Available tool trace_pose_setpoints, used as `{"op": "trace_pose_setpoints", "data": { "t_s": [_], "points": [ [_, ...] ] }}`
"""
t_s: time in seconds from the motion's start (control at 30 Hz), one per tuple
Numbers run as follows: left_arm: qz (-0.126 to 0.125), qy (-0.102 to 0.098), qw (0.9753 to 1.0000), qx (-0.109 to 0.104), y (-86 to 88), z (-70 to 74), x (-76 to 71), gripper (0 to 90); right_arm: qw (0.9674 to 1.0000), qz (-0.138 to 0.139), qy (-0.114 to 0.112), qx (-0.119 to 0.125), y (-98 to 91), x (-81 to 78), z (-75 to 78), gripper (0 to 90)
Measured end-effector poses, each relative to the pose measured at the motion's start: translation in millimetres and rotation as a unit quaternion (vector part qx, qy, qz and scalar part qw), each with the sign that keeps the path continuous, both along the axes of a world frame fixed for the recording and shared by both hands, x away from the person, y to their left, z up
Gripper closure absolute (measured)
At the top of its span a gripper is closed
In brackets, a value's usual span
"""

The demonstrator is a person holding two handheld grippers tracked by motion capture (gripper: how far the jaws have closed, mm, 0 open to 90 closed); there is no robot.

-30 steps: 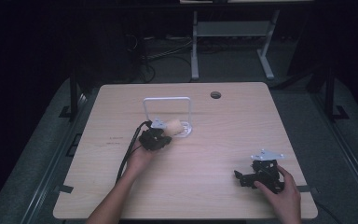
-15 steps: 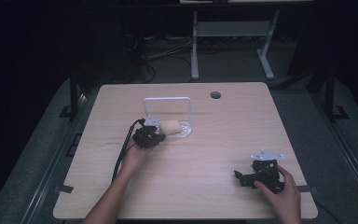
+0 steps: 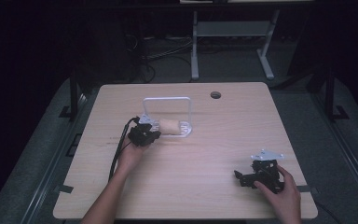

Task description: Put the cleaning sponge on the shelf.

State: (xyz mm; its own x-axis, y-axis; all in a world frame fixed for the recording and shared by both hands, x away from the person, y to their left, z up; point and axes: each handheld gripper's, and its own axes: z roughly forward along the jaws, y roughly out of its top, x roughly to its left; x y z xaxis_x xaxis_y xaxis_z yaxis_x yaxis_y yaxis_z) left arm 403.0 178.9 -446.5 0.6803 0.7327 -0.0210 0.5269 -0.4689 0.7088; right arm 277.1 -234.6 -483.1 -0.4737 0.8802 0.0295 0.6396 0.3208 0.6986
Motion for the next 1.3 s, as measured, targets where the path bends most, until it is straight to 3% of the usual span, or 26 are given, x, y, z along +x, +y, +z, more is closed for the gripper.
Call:
{"op": "trace_pose_setpoints", "data": {
  "t_s": [0.3,0.5,0.87,0.97,1.2,1.3],
  "points": [
    [-0.005,0.002,1.0000,0.001,-2.0,0.9,-2.4,89.6,1.0000,0.000,0.000,0.000,0.0,0.0,0.0,0.6],
    [-0.010,-0.002,0.9999,-0.005,-1.8,9.5,-8.9,89.6,1.0000,0.000,0.000,0.000,0.0,0.0,0.0,0.7],
    [-0.008,0.002,0.9998,-0.019,13.9,22.1,-24.4,88.3,1.0000,0.000,0.000,0.000,0.0,0.0,0.0,0.6],
    [-0.007,0.001,0.9998,-0.017,18.9,23.8,-29.7,80.8,1.0000,0.000,0.000,0.000,0.0,-0.1,0.0,0.7],
    [0.003,0.000,1.0000,-0.008,31.7,24.0,-44.3,53.6,1.0000,0.000,0.000,0.000,0.0,-0.1,0.0,0.6],
    [0.006,0.004,1.0000,-0.007,35.0,23.3,-49.3,48.5,1.0000,0.000,0.000,0.000,0.0,0.0,0.0,0.7]
  ]
}}
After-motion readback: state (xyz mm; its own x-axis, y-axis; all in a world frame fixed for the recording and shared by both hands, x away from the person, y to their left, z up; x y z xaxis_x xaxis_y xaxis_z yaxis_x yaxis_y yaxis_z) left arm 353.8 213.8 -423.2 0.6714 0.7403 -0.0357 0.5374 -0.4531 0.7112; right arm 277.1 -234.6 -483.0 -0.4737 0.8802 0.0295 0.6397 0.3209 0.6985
